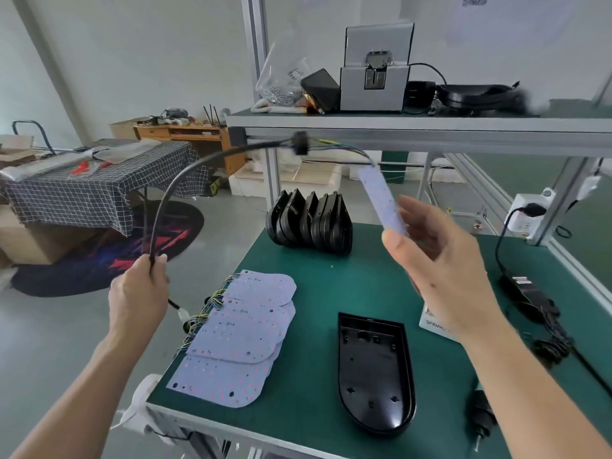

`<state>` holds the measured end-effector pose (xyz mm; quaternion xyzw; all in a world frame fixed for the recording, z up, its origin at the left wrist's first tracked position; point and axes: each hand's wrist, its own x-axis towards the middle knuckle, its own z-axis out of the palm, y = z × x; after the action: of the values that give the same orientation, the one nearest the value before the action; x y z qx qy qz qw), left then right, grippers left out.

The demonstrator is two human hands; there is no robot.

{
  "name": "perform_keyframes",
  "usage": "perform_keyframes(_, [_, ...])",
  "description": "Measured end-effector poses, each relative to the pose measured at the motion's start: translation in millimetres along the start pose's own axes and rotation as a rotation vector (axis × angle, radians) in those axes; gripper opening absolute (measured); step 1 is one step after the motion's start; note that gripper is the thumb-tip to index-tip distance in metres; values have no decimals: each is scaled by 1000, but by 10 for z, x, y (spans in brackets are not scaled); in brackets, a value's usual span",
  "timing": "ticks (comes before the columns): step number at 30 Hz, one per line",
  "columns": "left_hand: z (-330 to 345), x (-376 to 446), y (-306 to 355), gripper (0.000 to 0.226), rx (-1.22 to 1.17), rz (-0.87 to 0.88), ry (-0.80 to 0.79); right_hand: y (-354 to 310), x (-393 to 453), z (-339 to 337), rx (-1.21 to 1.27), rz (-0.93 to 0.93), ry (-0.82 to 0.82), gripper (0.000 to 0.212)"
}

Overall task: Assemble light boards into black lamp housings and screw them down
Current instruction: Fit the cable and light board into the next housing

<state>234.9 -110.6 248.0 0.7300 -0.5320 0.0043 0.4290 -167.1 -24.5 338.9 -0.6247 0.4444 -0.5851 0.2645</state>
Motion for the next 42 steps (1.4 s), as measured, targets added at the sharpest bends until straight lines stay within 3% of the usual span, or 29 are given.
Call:
perform_keyframes(3, [-191,-141,431,34,-98,143,98,172,-73,-123,-168,105,115,55])
perform_keyframes(5, [-308,-235,725,19,-162,216,120,310,-190,-202,-289,233,152,59])
perform_keyframes(8, [-397,-452,1139,4,-248,269,-18,553,-436,-308,-523,415,187,60])
perform_keyframes(12, [-227,-743,1497,25,-343,298,-294,834,-776,-357,-812,598,210,74])
perform_keyframes(19, [377,-1119,1905,35,-532,151,-625,1132,-886,-304,-1073,672,245,74])
perform_keyframes(29, [872,-1212,2186,36,-654,-92,-730,1320,-782,-322,-1305,689,220,82])
perform_keyframes(31, [914,-1226,2204,31,-670,-106,-746,1238,-814,-355,-1200,613,254,77])
perform_keyframes(33, [940,-1238,2242,28,-687,-112,-766,1071,-842,-358,-880,463,202,56])
perform_keyframes(36, [968,-1245,2306,25,-733,-130,-720,760,-891,-200,-400,434,-179,44])
perform_keyframes(39, [949,-1236,2388,26,-795,-159,-700,704,-931,-20,-334,386,-399,34])
perform_keyframes(42, [896,-1244,2366,35,-827,-159,-724,797,-869,9,-260,371,-357,30])
